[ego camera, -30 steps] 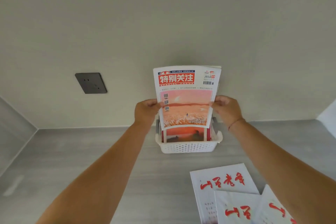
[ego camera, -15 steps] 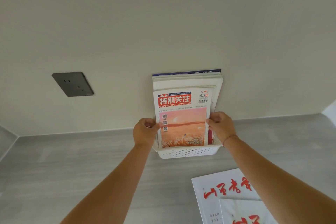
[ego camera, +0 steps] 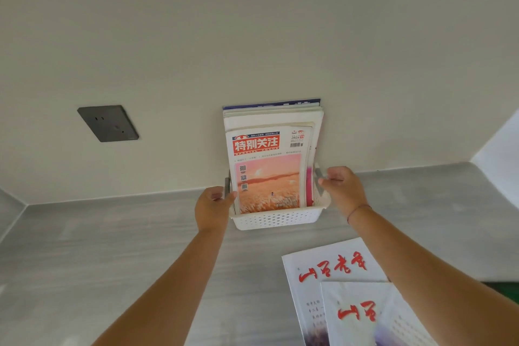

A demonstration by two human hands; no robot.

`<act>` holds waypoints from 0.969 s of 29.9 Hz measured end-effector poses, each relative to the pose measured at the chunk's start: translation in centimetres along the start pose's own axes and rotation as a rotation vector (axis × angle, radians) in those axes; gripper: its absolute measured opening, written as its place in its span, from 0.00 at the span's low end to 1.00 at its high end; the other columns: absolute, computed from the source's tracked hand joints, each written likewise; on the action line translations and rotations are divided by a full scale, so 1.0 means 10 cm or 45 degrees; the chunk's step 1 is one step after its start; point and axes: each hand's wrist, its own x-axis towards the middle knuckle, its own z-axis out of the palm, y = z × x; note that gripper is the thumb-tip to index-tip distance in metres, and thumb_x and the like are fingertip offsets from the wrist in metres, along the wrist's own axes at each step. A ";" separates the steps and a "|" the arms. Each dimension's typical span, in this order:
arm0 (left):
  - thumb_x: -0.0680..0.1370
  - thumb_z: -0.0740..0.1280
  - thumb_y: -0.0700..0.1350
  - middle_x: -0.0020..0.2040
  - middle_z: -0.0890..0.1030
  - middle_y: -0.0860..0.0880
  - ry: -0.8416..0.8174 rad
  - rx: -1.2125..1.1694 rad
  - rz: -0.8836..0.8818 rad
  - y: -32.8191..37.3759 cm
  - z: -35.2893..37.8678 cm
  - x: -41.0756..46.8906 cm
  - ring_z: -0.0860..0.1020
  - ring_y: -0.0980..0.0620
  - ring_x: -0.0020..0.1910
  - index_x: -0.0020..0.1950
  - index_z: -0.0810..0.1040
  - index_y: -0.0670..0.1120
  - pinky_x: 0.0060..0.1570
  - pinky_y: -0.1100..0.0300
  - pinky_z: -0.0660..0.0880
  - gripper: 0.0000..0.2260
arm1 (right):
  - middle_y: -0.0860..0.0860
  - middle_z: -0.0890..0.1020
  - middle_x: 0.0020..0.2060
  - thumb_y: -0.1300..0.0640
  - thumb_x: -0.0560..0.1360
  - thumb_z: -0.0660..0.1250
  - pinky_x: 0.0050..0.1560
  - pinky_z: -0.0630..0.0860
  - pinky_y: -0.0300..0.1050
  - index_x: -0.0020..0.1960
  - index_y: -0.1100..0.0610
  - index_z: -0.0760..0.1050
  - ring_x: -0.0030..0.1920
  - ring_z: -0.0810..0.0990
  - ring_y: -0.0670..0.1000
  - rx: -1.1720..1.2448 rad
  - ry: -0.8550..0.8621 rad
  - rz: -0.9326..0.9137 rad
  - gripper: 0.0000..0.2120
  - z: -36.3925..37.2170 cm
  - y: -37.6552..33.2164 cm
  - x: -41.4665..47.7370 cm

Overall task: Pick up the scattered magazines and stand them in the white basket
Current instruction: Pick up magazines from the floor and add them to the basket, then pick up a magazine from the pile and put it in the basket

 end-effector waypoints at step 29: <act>0.75 0.67 0.47 0.46 0.79 0.48 -0.768 0.363 -0.084 -0.47 1.33 -3.14 0.76 0.51 0.40 0.59 0.76 0.41 0.40 0.62 0.74 0.16 | 0.60 0.74 0.64 0.61 0.71 0.71 0.60 0.75 0.51 0.70 0.59 0.59 0.61 0.75 0.57 0.211 0.143 0.686 0.33 -2.37 1.98 -2.82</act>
